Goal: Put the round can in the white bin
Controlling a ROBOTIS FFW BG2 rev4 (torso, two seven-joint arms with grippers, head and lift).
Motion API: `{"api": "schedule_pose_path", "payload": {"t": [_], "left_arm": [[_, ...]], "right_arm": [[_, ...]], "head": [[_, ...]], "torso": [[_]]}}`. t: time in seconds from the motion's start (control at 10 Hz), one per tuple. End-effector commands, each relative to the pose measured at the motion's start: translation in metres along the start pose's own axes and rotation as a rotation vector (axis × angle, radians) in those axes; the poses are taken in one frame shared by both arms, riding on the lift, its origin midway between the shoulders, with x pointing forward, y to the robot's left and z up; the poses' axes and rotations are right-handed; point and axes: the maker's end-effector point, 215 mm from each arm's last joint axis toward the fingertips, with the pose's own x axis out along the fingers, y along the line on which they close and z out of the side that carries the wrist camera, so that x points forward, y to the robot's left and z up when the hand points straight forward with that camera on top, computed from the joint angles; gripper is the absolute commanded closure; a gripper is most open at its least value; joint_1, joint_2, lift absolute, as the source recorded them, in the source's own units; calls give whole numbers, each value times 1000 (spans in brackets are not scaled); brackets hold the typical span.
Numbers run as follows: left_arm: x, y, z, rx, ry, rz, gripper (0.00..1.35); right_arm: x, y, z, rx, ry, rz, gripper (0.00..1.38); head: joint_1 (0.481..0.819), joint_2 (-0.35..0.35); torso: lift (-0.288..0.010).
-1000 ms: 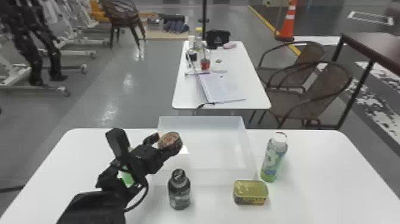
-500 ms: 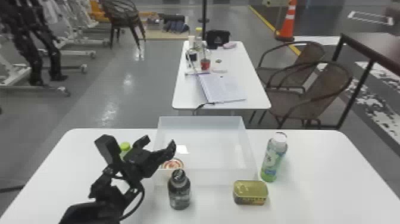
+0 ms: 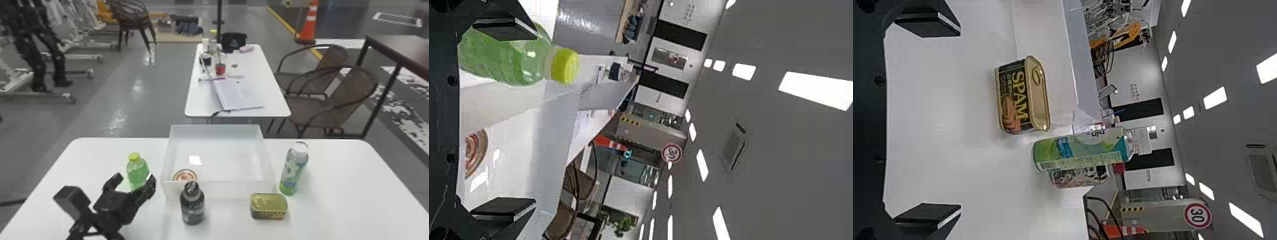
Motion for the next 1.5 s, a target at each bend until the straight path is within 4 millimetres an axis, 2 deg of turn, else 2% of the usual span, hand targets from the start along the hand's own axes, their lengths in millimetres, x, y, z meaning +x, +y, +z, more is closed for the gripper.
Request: {"api": "schedule_pose_path", "payload": {"t": [0.0,0.2,0.7,0.8,1.0,1.4], "left_arm": [[-33,17,-3,36,-17,61,122],[-75,28,-9,88,-23,146,122],[-168,74,-20,252,41,284,122],[-174,76,-17,274,37,289,122],[-182,80,-24,285,64,295,122],[-186,84,-28,276,79,308,122]], "right_arm": [[-2,-1,-1,-1,4,0,56],[-5,-2,-2,-3,7,0,58],[-9,-2,-2,-10,18,4,59],[-10,-4,-3,-15,21,3,59],[-11,-3,0,-22,17,5,59],[-15,1,3,-39,12,11,58]], "head": [[549,0],[549,0],[549,0],[549,0],[549,0],[549,0]], "torso": [[-100],[-100],[-100],[-100],[-100],[-100]]}}
